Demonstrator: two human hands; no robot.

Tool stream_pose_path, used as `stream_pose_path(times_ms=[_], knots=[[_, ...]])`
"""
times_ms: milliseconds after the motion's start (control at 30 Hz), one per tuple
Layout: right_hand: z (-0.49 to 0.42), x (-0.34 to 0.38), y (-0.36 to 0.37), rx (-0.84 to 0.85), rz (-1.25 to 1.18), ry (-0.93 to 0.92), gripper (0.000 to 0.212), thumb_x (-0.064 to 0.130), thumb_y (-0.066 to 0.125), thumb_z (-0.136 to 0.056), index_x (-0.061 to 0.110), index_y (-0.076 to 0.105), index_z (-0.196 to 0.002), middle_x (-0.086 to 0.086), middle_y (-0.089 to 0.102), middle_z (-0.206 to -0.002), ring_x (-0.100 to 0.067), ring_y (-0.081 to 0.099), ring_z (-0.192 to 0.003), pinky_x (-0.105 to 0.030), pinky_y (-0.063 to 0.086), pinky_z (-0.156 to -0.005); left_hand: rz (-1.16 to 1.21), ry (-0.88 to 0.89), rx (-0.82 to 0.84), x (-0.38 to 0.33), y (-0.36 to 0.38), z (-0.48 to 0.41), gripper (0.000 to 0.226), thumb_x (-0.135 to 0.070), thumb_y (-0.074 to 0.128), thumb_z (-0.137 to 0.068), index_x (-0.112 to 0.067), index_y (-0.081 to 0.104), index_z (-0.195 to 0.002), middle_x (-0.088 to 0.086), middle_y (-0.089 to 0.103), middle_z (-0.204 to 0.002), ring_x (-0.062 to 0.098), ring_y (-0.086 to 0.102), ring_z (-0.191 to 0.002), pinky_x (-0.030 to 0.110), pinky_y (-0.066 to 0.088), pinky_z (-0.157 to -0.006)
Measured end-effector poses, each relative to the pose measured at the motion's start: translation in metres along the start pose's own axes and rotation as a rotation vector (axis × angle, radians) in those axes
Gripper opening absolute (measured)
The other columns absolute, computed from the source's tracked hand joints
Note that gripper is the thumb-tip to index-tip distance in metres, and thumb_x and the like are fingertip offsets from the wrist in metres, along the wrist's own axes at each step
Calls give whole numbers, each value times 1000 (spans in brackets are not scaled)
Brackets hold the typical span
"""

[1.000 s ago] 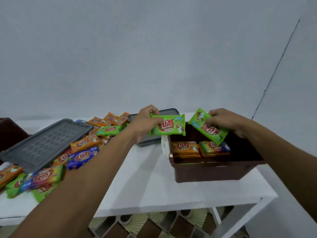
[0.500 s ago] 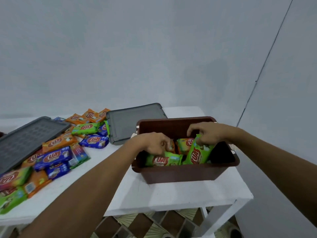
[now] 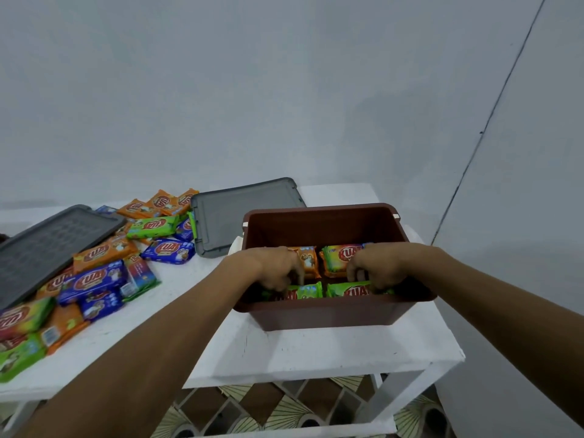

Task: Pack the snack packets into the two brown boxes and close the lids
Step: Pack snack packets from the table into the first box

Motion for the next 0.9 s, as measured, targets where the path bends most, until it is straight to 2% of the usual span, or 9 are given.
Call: stream_pose_path(times_ms=[100, 200, 267, 367, 467, 600, 700, 800, 900], knots=[[-4, -4, -4, -72, -60, -17, 30, 15, 63, -88, 24, 63, -117, 3, 61, -108, -16, 58, -99, -36, 52, -91, -10, 14, -13, -1, 0, 0, 34, -15, 68, -88, -22, 66, -121, 1, 61, -117, 13, 54, -95, 30, 49, -86], [-6, -9, -18, -239, -112, -14, 25, 19, 62, -89, 25, 64, -113, 5, 65, -99, -11, 57, -89, -35, 53, -84, -105, 17, -108, 1, -7, 1, 22, -23, 68, -87, -20, 70, -109, 2, 63, -110, 19, 61, -95, 37, 55, -84], [-7, -9, -22, -286, -107, 5, 26, 23, 62, -90, 28, 62, -116, 4, 62, -105, -13, 58, -91, -35, 53, -83, -223, -1, -203, 3, -15, 6, 18, -28, 63, -89, -18, 70, -102, 3, 63, -109, 22, 61, -93, 40, 53, -81], [-9, -4, -29, -333, -109, 3, 31, 23, 59, -91, 30, 60, -121, 3, 60, -120, -18, 58, -105, -38, 52, -89, -381, -5, -310, 10, -26, 23, 29, -39, 54, -92, -22, 67, -111, -1, 61, -112, 21, 54, -105, 42, 42, -92], [-6, 11, -52, -462, -140, -46, 31, 19, 58, -91, 29, 61, -120, 5, 60, -121, -16, 56, -111, -38, 49, -94, -256, 26, -471, 34, -38, 51, 34, -40, 52, -94, -22, 64, -119, 0, 55, -122, 20, 48, -116, 39, 39, -98], [-8, 56, -88, -655, -184, -117, 24, 17, 59, -92, 27, 64, -114, 7, 64, -115, -11, 58, -104, -37, 50, -91, 22, 32, -683, 82, -30, 95, 46, -40, 45, -98, -17, 52, -137, 5, 46, -140, 20, 41, -129, 35, 33, -105], [-17, 99, -109, -775, -190, -159, 20, 18, 59, -91, 26, 67, -108, 8, 68, -108, -12, 60, -98, -36, 51, -86, 31, -87, -628, 130, 3, 118, 49, -37, 49, -99, -15, 44, -143, 8, 41, -145, 25, 37, -134, 37, 33, -108], [-30, 144, -122, -833, -189, -196, 16, 16, 56, -90, 24, 67, -100, 8, 68, -100, -14, 60, -93, -36, 50, -79, -5, -228, -560, 185, 40, 143, 51, -40, 51, -97, -19, 43, -143, 7, 40, -147, 26, 36, -134, 42, 37, -106], [-56, 194, -132, -811, -175, -231, 15, 17, 56, -89, 22, 66, -99, 3, 68, -104, -19, 60, -97, -38, 50, -84, 12, -382, -515, 239, 67, 177, 56, -42, 52, -96, -25, 37, -146, 3, 28, -155, 26, 26, -141, 48, 29, -112]])
Point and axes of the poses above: each hand's wrist, its own z-axis away from the middle knuckle, its own y-axis out of the palm, x = y × z, the point moved 8 cm from there along -z, towards the middle knuckle
